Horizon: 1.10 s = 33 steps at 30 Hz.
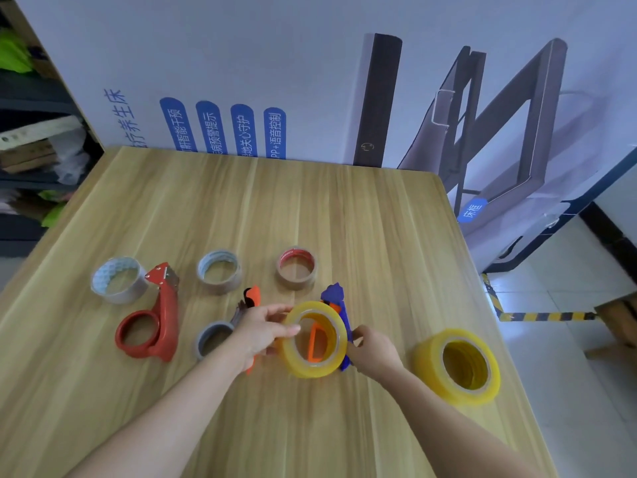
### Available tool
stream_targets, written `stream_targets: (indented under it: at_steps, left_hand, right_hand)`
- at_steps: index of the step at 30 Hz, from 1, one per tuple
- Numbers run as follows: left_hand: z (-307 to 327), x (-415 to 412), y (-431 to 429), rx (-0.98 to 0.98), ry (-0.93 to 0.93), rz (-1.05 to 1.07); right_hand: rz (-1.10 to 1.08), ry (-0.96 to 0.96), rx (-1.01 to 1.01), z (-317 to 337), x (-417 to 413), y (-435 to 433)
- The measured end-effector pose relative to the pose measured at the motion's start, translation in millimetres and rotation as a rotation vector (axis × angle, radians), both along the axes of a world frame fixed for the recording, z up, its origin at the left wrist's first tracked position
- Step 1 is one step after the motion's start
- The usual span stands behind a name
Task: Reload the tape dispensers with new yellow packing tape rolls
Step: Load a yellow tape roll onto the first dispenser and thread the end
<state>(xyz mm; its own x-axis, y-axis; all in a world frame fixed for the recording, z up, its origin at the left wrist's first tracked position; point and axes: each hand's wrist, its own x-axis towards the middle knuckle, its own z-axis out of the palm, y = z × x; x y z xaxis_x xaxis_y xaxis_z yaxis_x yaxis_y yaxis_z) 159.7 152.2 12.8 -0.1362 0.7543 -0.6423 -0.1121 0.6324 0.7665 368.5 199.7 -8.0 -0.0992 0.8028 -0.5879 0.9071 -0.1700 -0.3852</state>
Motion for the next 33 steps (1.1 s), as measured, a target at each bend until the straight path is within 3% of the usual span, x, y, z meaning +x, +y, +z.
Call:
stream_targets:
  at_steps: [7,17,28,33]
  left_hand:
    - [-5,6,16,-0.018,-0.008,-0.061]
    - [-15,4,36,-0.094,0.007,-0.148]
    - [-5,-3,50,-0.121,0.013,-0.395]
    - [-17,15,42,-0.101,-0.011,-0.231]
  right_hand:
    - [0.137,-0.084,0.222,6,5,8]
    - [0.136,-0.007,0.199,1,17,14]
    - [0.102,-0.010,0.234,1,19,22]
    - [0.044,0.071,0.214,1,21,24]
